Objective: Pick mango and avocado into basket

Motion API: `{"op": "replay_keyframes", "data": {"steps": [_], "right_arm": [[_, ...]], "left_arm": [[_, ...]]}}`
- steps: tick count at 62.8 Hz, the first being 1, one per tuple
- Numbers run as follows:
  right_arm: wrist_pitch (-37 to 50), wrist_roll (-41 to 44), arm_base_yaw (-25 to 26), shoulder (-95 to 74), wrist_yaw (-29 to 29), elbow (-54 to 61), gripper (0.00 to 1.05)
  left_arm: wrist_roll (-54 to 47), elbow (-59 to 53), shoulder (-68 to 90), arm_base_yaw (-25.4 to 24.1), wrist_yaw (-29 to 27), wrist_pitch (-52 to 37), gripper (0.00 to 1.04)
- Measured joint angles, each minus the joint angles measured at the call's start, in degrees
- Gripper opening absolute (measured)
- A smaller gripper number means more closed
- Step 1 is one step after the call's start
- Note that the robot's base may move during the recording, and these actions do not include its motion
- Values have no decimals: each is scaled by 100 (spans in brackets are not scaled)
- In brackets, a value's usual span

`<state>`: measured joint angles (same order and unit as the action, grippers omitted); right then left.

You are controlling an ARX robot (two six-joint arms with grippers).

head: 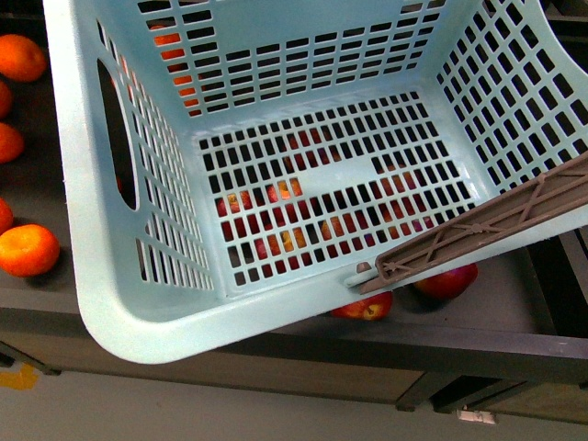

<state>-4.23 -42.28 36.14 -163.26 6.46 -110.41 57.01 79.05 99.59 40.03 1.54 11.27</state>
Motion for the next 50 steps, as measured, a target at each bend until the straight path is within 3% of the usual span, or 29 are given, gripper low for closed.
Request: {"op": "replay_keyframes", "data": {"steps": [5, 7, 29, 50], "right_arm": [[24, 22, 4, 2, -26, 13, 62], [299, 234, 13, 291, -313, 492, 61], [1537, 1163, -57, 2461, -1134, 2747, 61], [2100, 2033, -446, 5056, -2044, 5012, 61]], "left_arm": [[0, 0, 0, 0, 0, 0, 15], [0, 0, 0, 0, -2, 0, 15], [0, 0, -2, 0, 0, 0, 15], [0, 0, -2, 0, -2, 0, 15]]}}
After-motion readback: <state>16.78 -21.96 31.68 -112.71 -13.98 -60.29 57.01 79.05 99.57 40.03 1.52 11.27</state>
